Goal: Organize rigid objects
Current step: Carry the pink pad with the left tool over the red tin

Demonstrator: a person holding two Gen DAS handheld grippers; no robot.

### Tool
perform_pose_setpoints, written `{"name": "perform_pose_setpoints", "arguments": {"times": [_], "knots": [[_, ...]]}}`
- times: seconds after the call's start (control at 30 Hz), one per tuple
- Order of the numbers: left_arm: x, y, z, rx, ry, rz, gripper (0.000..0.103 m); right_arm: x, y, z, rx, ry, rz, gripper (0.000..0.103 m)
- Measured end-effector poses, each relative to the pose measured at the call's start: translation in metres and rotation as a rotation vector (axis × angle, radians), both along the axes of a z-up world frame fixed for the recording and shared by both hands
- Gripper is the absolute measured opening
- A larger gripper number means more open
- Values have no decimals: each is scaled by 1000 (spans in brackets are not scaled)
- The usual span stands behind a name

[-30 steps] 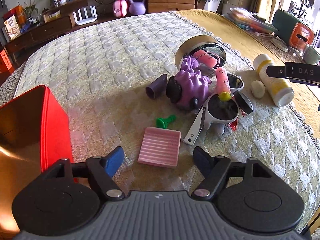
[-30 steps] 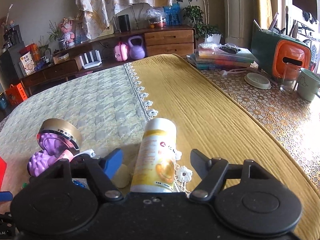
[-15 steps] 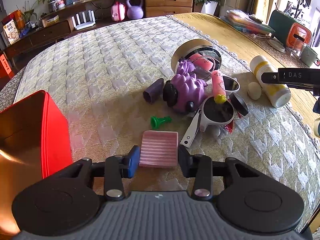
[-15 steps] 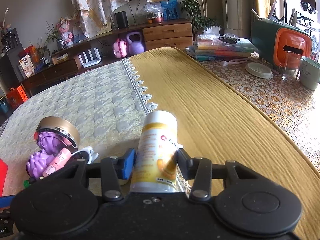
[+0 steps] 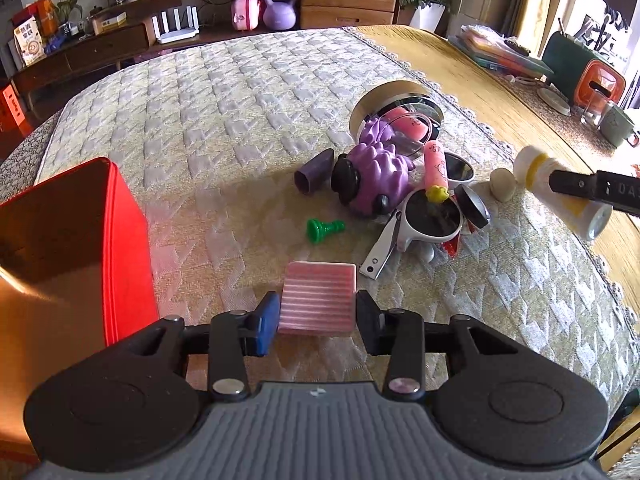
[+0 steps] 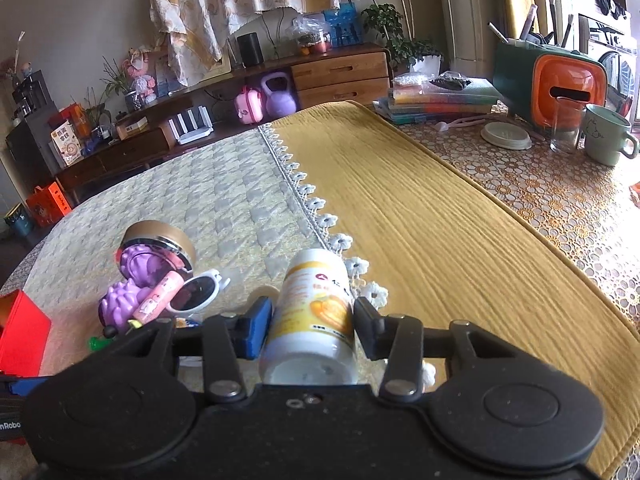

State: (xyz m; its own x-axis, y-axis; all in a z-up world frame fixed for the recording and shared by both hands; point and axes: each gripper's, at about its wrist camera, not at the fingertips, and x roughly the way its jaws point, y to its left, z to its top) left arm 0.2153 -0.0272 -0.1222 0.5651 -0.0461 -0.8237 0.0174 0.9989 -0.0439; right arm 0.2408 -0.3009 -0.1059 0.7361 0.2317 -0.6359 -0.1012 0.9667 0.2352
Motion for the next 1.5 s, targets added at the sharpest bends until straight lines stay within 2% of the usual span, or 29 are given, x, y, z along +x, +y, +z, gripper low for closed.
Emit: {"name": "perform_pose_setpoints", "arguments": {"times": [0.27,0.5,0.7,0.97,1.0,1.03,1.07,1.1,1.2,1.27,1.37,1.4,1.43,1.47,1.5], "knots": [[-17,3,16,-19,-7,6,40,-37,-1,15,28,-15,-2,44],[-36,11,37,-47,-25,18,40,-64,7,40,66,-44,43,44],[-52,28,60,-68,-46,45,40,-81,36,62,74,-77,133,44],[-70,69,83,-61,-78,117,40,-89,91,87,80,-124,260,42],[-71,74,85,-58,-81,126,40,-90,100,89,80,-126,278,39],[-72,81,86,-58,-84,136,40,-90,109,90,79,-131,301,5],[-73,88,86,-55,-86,150,40,-90,118,92,76,-134,320,8],[-74,94,87,-51,-88,162,40,-88,124,93,75,-136,330,1],[-76,115,87,-36,-96,200,40,-83,145,97,52,-150,365,1],[-76,129,87,-36,-99,226,40,-79,156,95,14,-152,390,4],[-83,146,88,-51,-97,260,40,-85,153,93,48,-93,462,20],[-87,150,89,-58,-99,265,40,-99,154,96,30,-74,549,32],[-91,152,90,-65,-100,267,40,-116,156,96,-22,-62,643,64],[-96,154,92,-71,-104,269,40,-136,158,93,-79,-54,724,81],[-101,155,94,-80,-110,267,40,-156,157,87,-124,-71,772,91]]}}
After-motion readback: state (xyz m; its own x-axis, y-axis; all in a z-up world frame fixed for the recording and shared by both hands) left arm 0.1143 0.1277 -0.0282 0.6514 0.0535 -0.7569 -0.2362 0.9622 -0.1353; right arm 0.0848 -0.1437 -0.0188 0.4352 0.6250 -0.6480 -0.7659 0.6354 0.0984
